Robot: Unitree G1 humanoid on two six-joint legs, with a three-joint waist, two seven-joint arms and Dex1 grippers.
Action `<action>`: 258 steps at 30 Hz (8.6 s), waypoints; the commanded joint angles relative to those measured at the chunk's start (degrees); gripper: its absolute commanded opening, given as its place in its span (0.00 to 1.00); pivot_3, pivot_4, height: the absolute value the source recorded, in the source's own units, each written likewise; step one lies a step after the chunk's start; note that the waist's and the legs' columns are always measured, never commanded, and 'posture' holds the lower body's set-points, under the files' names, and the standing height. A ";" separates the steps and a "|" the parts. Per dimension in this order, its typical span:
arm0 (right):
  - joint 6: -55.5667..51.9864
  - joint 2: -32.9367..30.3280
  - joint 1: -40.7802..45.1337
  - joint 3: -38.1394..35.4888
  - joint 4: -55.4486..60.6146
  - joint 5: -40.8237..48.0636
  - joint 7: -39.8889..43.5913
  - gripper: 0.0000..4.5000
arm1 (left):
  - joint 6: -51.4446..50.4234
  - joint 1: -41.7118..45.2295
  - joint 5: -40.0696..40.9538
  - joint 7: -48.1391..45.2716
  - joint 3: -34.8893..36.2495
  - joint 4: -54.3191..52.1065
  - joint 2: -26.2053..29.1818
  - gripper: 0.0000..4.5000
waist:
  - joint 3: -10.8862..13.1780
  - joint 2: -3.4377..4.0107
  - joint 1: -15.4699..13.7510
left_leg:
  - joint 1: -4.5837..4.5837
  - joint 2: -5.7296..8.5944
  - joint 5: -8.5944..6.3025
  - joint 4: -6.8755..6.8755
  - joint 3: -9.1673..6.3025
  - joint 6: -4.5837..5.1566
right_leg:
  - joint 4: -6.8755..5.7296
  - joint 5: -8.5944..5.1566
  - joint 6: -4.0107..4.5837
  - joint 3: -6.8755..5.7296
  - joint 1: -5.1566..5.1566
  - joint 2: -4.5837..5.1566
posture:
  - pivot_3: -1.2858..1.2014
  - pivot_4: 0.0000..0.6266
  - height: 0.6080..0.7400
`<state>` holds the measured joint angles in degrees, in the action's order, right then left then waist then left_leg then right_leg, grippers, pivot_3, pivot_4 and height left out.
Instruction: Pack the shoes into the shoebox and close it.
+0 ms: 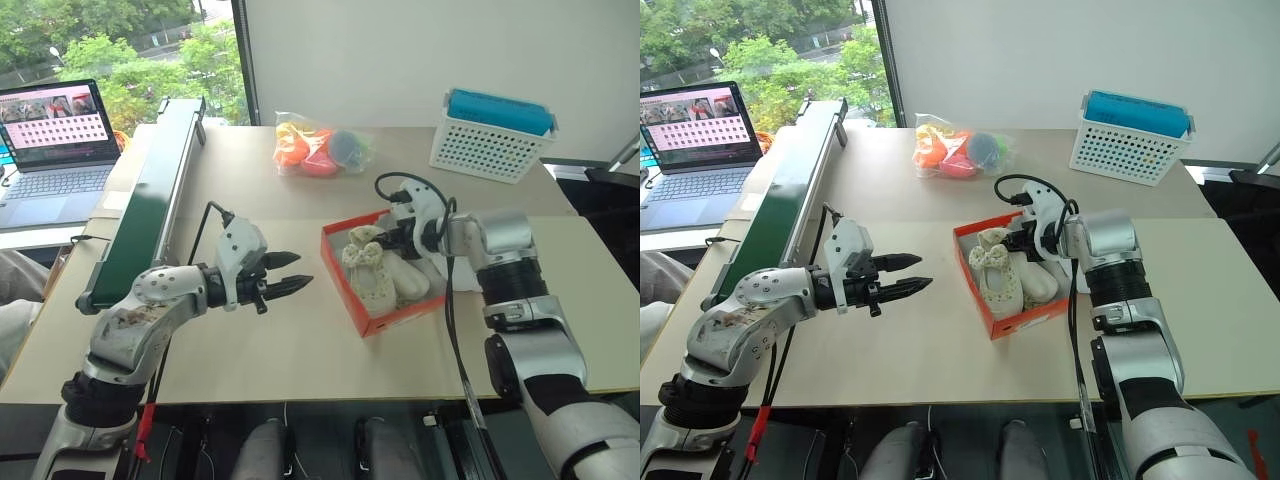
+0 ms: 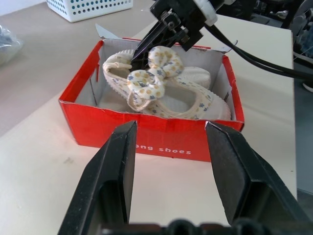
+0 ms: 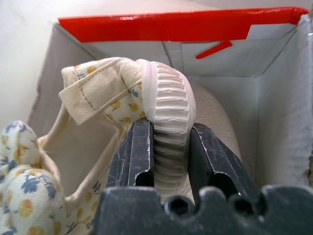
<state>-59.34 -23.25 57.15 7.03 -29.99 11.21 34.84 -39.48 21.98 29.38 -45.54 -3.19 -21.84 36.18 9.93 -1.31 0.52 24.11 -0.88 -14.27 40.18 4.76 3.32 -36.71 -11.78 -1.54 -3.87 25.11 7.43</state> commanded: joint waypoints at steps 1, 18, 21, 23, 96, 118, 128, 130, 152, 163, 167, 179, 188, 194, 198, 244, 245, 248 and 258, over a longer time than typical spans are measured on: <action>5.32 -1.34 -1.27 5.14 -4.63 -6.73 -2.53 0.16 | -0.08 0.61 0.67 0.35 1.44 -2.57 0.49 0.52 | -0.06 -0.07 0.02 | -0.04 0.00 0.01 0.01 0.00 0.00 | 0.00 0.00 0.00 0.00 -0.04 0.00 | 0.52 0.24 0.69; 12.05 6.80 5.48 12.22 -3.46 -12.55 -1.64 0.16 | -0.64 0.44 0.90 0.95 1.71 -3.00 0.58 0.52 | -0.11 -0.15 0.83 | -0.19 -0.07 0.18 -0.13 0.05 -0.14 | -0.10 0.08 0.13 0.10 0.05 -0.03 | 0.52 0.24 0.69; 15.84 8.01 3.43 13.89 -8.94 -14.51 -1.63 0.16 | -0.62 0.59 0.97 1.04 1.68 -2.94 0.59 0.52 | -0.11 -0.15 0.96 | -0.16 -0.07 0.19 -0.13 0.05 -0.14 | -0.11 0.08 0.13 0.10 0.08 -0.03 | 0.52 0.24 0.69; 18.31 8.73 2.16 14.84 -12.46 -15.65 -1.33 0.16 | -0.63 0.70 0.97 1.08 1.69 -2.85 0.60 0.52 | -0.12 -0.16 0.96 | -0.20 -0.07 0.19 -0.11 0.04 -0.14 | -0.11 0.08 0.13 0.09 0.02 -0.03 | 0.52 0.24 0.69; 3.66 -0.21 -16.33 5.89 31.34 1.40 -6.13 0.02 | -3.72 1.44 1.49 0.76 1.47 -3.80 0.72 0.54 | -0.02 -0.25 0.22 | 0.58 -0.04 0.33 -0.15 0.08 -0.14 | -0.30 0.01 0.19 0.12 0.92 -0.06 | 0.52 0.24 0.69; -1.31 -1.78 -11.15 9.55 38.48 1.56 3.05 0.02 | -4.25 1.08 2.07 1.72 2.48 -4.38 1.34 0.54 | -0.02 -0.26 0.26 | 0.57 -0.05 0.36 -0.07 0.06 -0.18 | -0.37 0.05 0.20 0.12 0.90 -0.08 | 0.52 0.24 0.69; -15.36 -14.26 -8.87 -7.43 54.20 16.87 11.09 0.02 | -1.18 2.83 0.45 -0.64 0.07 -1.69 0.64 0.54 | -0.01 -0.29 -0.14 | 0.59 -0.06 0.30 0.00 0.03 -0.09 | -0.34 0.05 0.19 0.07 0.87 -0.06 | 0.52 0.24 0.69; -21.06 -13.07 -10.48 -17.49 51.57 16.56 6.68 0.02 | 2.31 2.81 -1.61 -2.65 -1.93 -0.56 0.92 0.54 | -0.01 -0.30 -0.28 | 0.59 -0.06 0.30 0.00 0.04 -0.09 | -0.34 0.06 0.20 0.08 0.85 -0.06 | 0.52 0.24 0.69; -30.40 -23.16 -48.95 -20.08 60.21 6.67 -20.41 0.02 | 12.81 7.66 -7.31 -7.39 -7.14 9.53 -6.66 0.54 | -0.05 -0.30 -0.21 | 0.47 -0.05 0.26 0.16 0.13 0.04 | -0.28 -0.15 -0.28 0.28 0.66 -0.04 | 0.52 0.24 0.69; -20.83 -11.49 -28.66 -27.55 27.57 4.40 -23.62 0.02 | 12.17 8.61 -7.45 -8.10 -6.75 10.32 -7.01 0.54 | -0.04 -0.31 -0.51 | 0.52 0.00 0.20 0.23 0.11 0.15 | -0.11 0.08 0.00 0.19 0.53 -0.06 | 0.52 0.24 0.69; -20.09 -8.39 -21.50 -35.20 15.33 4.12 -26.85 0.02 | 11.95 8.97 -7.44 -8.15 -6.57 10.44 -7.03 0.54 | -0.04 -0.31 -0.82 | 0.52 0.01 0.20 0.25 0.12 0.17 | -0.09 0.12 -0.04 0.19 0.48 -0.05 | 0.52 0.24 0.69; -12.32 -6.55 -6.70 -64.02 -16.28 8.52 -44.56 0.02 | 11.52 9.19 -7.43 -7.12 -5.76 10.28 -7.11 0.54 | -0.05 -0.30 -0.40 | 0.45 0.02 0.19 0.25 0.13 0.18 | -0.07 0.15 -0.03 0.17 0.34 -0.04 | 0.52 0.24 0.69; 3.44 -5.31 -4.55 -71.96 -27.23 17.93 -50.75 0.02 | 11.92 9.80 -7.99 -7.07 -5.69 10.95 -6.92 0.54 | -0.10 -0.39 1.21 | 0.07 -0.01 0.16 0.25 0.13 0.23 | 0.04 0.17 -0.09 0.21 -0.08 -0.05 | 0.52 0.24 0.69; 11.44 -0.62 -4.11 -75.63 -24.19 27.12 -51.17 0.02 | 12.09 10.33 -8.14 -7.47 -5.65 11.22 -6.59 0.54 | -0.10 -0.38 2.16 | 0.10 -0.02 0.16 0.20 0.15 0.24 | 0.02 0.18 -0.10 0.28 0.01 -0.06 | 0.52 0.24 0.69; 13.66 3.60 -4.14 -76.29 -17.33 33.39 -50.80 0.02 | 12.18 10.43 -8.33 -7.77 -5.67 11.30 -6.42 0.54 | -0.06 -0.33 1.93 | 0.14 -0.02 0.17 0.14 0.15 0.22 | 0.00 0.17 -0.10 0.28 0.07 -0.06 | 0.52 0.24 0.69; 17.71 9.00 3.36 15.33 -9.77 -4.87 -3.75 0.02 | 4.41 5.44 -7.51 -1.38 -0.98 2.48 -3.85 0.54 | 0.18 0.06 1.10 | 0.11 -0.03 0.18 0.21 0.14 0.19 | -0.16 0.19 -0.07 0.20 0.15 -0.01 | 0.52 0.24 0.69; 18.16 9.87 2.86 16.48 -12.02 -6.79 -4.29 0.02 | 4.21 5.33 -7.44 -1.27 -0.92 2.21 -3.85 0.54 | 0.13 0.01 1.26 | 0.04 -0.03 0.18 0.21 0.15 0.19 | -0.18 0.20 -0.07 0.21 0.11 -0.01 | 0.52 0.24 0.69; 20.92 12.39 0.26 18.42 -18.93 -11.80 -6.86 0.02 | 3.72 5.05 -7.18 -0.84 -0.59 1.79 -3.68 0.54 | -0.42 -0.17 2.00 | -0.19 -0.06 0.18 0.18 0.14 0.17 | -0.22 0.18 -0.05 0.21 -0.08 -0.02 | 0.52 0.24 0.69; 22.18 15.05 -3.75 13.23 -21.36 -16.66 -12.43 0.02 | 3.05 4.96 -6.53 0.30 -0.42 1.61 -3.22 0.54 | -2.46 -0.29 1.58 | -1.84 -0.09 -0.23 -0.37 0.09 -0.50 | 0.00 -0.33 -0.30 0.22 -1.17 0.03 | 0.52 0.24 0.69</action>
<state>-32.47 -8.24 59.20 20.65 -45.80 -4.95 22.78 -36.58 26.57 22.33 -45.65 -4.99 -18.49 32.67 7.47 -1.60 2.10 22.27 -0.97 -14.49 39.82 4.85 2.82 -36.71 -12.11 -1.84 -3.64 23.94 7.46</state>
